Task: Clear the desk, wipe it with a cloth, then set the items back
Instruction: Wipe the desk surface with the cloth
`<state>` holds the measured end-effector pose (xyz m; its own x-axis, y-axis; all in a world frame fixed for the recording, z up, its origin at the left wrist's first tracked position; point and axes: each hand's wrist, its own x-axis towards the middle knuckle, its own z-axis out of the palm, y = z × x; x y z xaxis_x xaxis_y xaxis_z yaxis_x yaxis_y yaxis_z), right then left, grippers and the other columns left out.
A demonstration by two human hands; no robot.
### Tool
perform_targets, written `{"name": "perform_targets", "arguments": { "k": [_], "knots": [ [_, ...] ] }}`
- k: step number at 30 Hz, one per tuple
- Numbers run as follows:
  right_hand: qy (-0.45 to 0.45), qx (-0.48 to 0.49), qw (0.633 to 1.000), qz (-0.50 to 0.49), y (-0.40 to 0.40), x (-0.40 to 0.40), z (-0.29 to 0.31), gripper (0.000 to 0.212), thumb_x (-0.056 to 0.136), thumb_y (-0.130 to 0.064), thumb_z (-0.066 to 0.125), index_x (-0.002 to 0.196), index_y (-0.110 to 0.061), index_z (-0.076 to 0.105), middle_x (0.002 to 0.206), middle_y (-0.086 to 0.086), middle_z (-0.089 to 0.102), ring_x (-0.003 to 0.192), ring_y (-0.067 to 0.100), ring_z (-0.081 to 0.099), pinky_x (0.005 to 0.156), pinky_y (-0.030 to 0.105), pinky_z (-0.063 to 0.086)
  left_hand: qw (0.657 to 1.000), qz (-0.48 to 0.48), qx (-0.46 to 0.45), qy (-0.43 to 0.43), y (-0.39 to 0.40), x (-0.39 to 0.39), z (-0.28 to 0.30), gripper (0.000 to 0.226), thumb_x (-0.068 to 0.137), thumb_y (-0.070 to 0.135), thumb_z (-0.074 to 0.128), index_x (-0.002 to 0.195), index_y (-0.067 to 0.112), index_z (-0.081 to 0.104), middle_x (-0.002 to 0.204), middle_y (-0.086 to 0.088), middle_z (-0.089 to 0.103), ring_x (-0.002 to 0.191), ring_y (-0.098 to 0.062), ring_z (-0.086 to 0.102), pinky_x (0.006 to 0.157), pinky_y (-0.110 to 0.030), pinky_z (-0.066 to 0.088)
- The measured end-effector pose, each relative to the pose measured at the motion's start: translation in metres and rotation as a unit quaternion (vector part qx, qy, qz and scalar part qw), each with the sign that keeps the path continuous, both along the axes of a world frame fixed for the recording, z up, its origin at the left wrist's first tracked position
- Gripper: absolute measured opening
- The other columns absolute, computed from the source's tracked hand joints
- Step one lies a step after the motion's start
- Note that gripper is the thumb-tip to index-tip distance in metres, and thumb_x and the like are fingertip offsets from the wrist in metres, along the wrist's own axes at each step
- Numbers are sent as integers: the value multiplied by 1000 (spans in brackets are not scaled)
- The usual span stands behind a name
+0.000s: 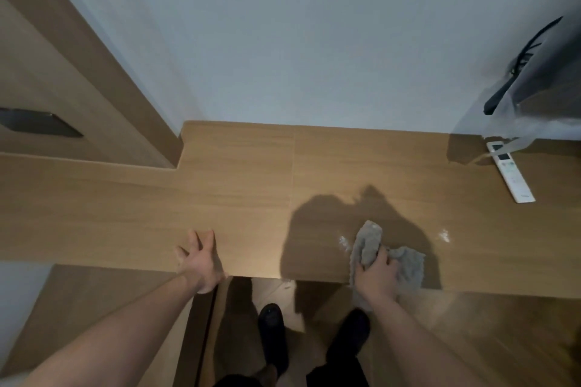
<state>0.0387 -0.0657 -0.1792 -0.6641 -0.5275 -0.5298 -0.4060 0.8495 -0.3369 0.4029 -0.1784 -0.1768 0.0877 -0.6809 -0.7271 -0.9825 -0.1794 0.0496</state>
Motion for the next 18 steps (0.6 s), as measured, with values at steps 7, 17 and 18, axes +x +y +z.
{"name": "perform_targets", "arguments": {
  "k": [7, 17, 18],
  "knots": [
    [-106, -38, 985, 131, -56, 55, 5, 47, 102, -19, 58, 147, -20, 46, 144, 9, 43, 124, 33, 54, 101, 42, 47, 1000, 29, -12, 1, 0, -7, 5, 122, 84, 47, 79, 161, 38, -15, 168, -5, -27, 153, -50, -13, 124, -61, 20],
    [40, -113, 952, 280, -94, 4, 22, 46, 101, -27, 57, 146, -32, 53, 157, -2, 28, 146, 29, 34, 123, 46, 31, 999, 33, -23, 0, 3, -10, 7, 120, 85, 34, 81, 163, 37, -11, 169, -5, -27, 153, -51, -11, 124, -61, 22],
    [13, -71, 956, 283, -96, 8, 19, 47, 101, -34, 54, 148, -35, 51, 162, -1, 22, 151, 30, 26, 126, 47, 24, 999, 32, -21, 0, 2, -9, 7, 121, 85, 34, 81, 163, 36, -11, 169, -5, -26, 153, -51, -11, 124, -61, 22]
  ]
}}
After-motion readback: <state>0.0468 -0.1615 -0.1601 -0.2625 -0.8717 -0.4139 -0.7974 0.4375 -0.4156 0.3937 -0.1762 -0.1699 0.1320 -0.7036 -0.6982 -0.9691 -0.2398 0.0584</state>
